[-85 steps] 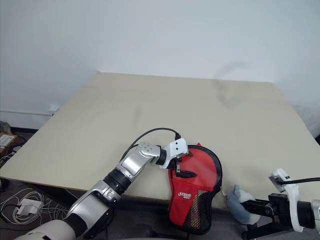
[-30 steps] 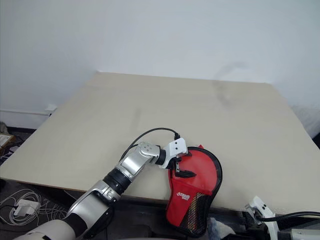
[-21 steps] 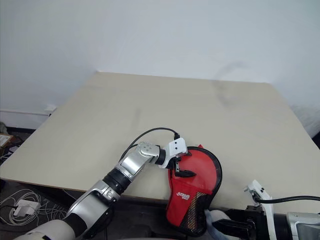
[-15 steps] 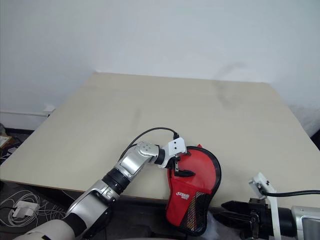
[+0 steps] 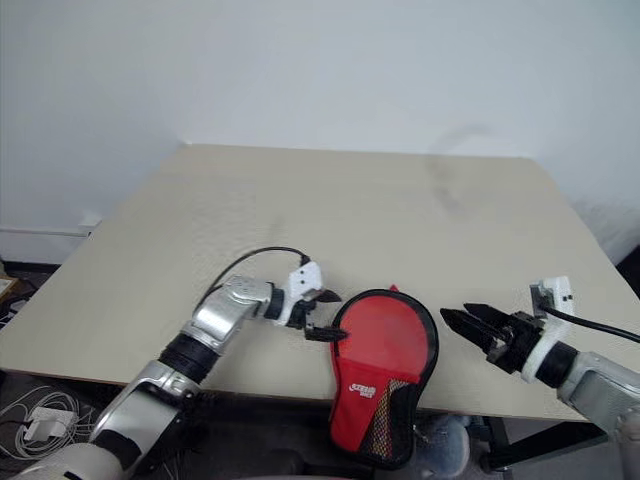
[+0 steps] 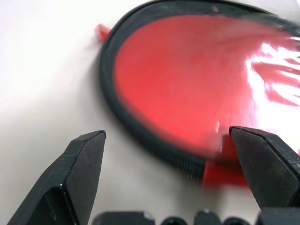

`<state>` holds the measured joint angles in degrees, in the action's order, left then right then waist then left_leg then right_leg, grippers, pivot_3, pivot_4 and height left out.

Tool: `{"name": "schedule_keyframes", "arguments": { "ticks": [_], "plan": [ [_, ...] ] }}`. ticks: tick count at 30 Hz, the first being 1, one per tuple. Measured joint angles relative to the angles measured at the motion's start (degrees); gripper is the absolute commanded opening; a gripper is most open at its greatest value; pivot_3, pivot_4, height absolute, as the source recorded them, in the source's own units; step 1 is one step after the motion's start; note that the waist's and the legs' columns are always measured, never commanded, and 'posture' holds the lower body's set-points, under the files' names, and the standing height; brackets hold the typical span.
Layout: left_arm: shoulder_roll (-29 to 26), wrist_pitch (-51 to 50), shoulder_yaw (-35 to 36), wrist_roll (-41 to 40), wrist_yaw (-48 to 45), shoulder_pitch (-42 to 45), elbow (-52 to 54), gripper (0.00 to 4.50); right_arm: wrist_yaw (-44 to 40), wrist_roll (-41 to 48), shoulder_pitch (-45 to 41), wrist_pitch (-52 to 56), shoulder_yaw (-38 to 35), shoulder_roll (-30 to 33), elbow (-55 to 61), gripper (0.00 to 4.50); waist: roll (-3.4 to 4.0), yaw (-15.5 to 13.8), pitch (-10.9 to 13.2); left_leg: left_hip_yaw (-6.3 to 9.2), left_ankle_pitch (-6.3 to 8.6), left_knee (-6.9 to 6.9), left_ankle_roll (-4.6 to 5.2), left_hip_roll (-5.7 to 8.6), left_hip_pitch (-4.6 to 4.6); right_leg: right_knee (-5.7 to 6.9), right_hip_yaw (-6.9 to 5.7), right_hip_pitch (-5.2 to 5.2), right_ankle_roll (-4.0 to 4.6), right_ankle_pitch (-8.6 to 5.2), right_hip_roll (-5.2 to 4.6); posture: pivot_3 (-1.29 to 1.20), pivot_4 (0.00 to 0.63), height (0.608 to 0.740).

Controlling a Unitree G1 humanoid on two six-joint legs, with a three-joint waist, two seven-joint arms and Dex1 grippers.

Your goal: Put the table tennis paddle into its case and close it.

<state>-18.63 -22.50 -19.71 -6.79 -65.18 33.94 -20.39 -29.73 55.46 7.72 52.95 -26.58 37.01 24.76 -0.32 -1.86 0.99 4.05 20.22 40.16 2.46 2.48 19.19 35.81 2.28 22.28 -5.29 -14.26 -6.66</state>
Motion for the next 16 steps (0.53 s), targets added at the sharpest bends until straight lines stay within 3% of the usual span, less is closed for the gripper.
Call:
{"name": "schedule_keyframes", "arguments": {
  "ticks": [3, 8, 11, 16],
  "plan": [
    [-2.94, -2.08, 2.42, -3.06, -2.27, -0.04, 5.78, 4.5, 1.33, -4.31, -4.49, -3.1, 4.14, -1.53, -1.75, 3.58, 0.06, 0.04, 0.03, 0.05, -0.07, 0.11, -0.11, 0.06, 0.35, 0.02, -0.02, 0.24, -0.01, 0.1, -0.01, 0.0, 0.0, 0.716],
    [-12.73, -5.41, 5.31, -5.65, -5.8, -3.47, 16.08, 4.5, 2.39, -10.86, -10.51, -6.89, 9.58, -2.25, -4.46, 3.58, 0.18, 0.67, 0.08, -0.05, -0.08, -0.02, -0.13, 0.04, 0.38, -0.07, 0.0, 0.34, 0.0, 0.1, -0.01, 0.0, 0.0, 0.716],
    [-18.77, -6.99, 7.2, -5.88, -6.19, -8.66, 19.34, 4.5, 2.22, -14.21, -13.45, -8.55, 12.26, -2.37, -7.54, 3.58, 0.27, 1.34, 0.15, -0.04, -0.08, -0.03, -0.12, 0.03, 0.38, -0.06, -0.01, 0.33, 0.0, 0.1, 0.0, 0.0, 0.0, 0.716],
    [-24.25, -9.39, 10.68, -6.69, -4.02, -19.31, 25.56, 4.5, 1.11, -17.63, -16.56, -10.28, 15.29, -2.99, -12.76, 3.58, 0.44, 1.38, 0.35, -0.07, -0.08, -0.03, -0.12, 0.01, 0.36, -0.04, 0.03, 0.34, 0.0, 0.1, 0.0, 0.0, 0.0, 0.716]
  ]
}}
